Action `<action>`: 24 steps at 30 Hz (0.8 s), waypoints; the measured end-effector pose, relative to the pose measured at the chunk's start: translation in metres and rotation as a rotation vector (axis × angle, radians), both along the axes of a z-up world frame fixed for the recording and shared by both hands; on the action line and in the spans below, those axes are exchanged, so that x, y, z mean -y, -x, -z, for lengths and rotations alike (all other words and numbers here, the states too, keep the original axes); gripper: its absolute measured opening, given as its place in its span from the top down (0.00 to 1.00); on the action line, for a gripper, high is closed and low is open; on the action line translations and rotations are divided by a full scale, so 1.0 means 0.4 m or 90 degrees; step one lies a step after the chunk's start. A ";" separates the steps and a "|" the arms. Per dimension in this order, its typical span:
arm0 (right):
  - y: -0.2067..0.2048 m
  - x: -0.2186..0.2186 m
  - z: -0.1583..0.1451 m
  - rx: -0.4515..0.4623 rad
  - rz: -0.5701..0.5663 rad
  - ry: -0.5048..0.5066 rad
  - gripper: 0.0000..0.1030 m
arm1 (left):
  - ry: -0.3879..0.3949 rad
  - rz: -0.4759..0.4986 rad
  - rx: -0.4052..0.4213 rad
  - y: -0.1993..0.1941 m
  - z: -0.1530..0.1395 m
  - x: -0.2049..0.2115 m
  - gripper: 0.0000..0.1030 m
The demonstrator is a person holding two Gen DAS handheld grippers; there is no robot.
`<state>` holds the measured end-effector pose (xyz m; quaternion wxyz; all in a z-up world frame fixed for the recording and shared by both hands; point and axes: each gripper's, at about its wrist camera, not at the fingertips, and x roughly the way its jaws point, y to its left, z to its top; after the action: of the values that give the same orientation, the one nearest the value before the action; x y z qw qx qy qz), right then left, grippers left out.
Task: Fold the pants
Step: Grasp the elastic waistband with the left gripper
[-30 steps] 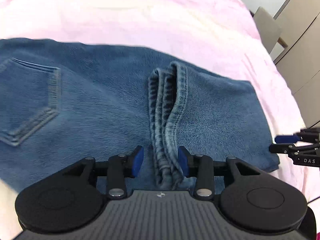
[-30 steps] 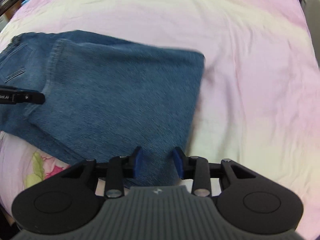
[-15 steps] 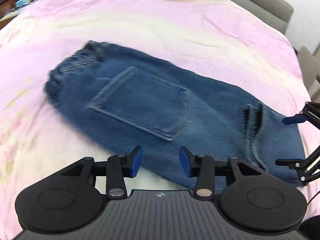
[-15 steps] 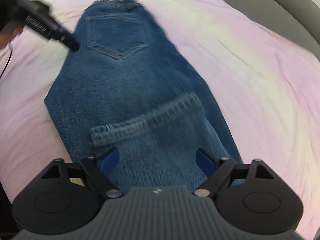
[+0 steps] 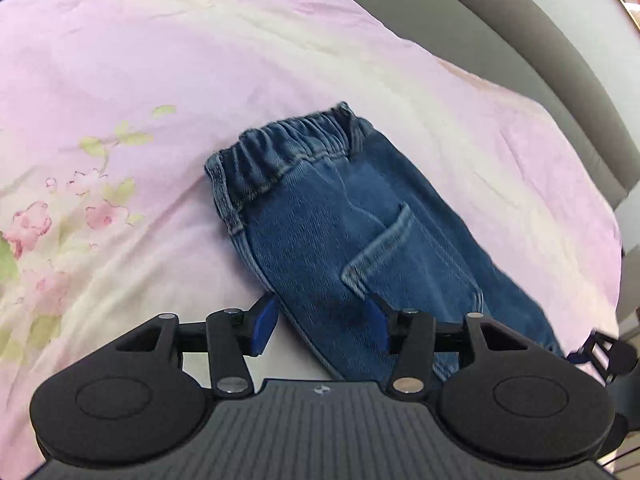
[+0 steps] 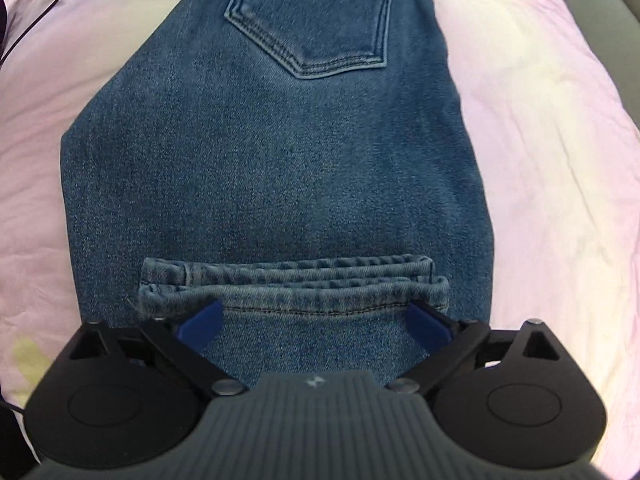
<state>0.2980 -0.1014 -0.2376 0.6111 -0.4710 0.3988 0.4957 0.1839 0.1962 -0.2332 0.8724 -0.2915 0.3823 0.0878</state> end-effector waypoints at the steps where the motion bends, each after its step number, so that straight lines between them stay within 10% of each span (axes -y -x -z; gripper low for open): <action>1: -0.008 -0.004 0.003 -0.009 0.001 0.004 0.07 | 0.016 -0.008 0.005 -0.005 0.006 -0.010 0.41; 10: -0.079 -0.035 0.051 -0.066 0.011 0.012 0.05 | 0.125 -0.086 0.029 -0.047 0.075 -0.076 0.26; 24: -0.114 0.017 0.074 -0.086 0.027 -0.037 0.05 | 0.005 -0.060 0.136 -0.015 -0.016 -0.004 0.50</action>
<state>0.3437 -0.1081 -0.2673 0.6065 -0.4100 0.4342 0.5248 0.1897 0.1978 -0.2267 0.9020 -0.3200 0.2735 0.0957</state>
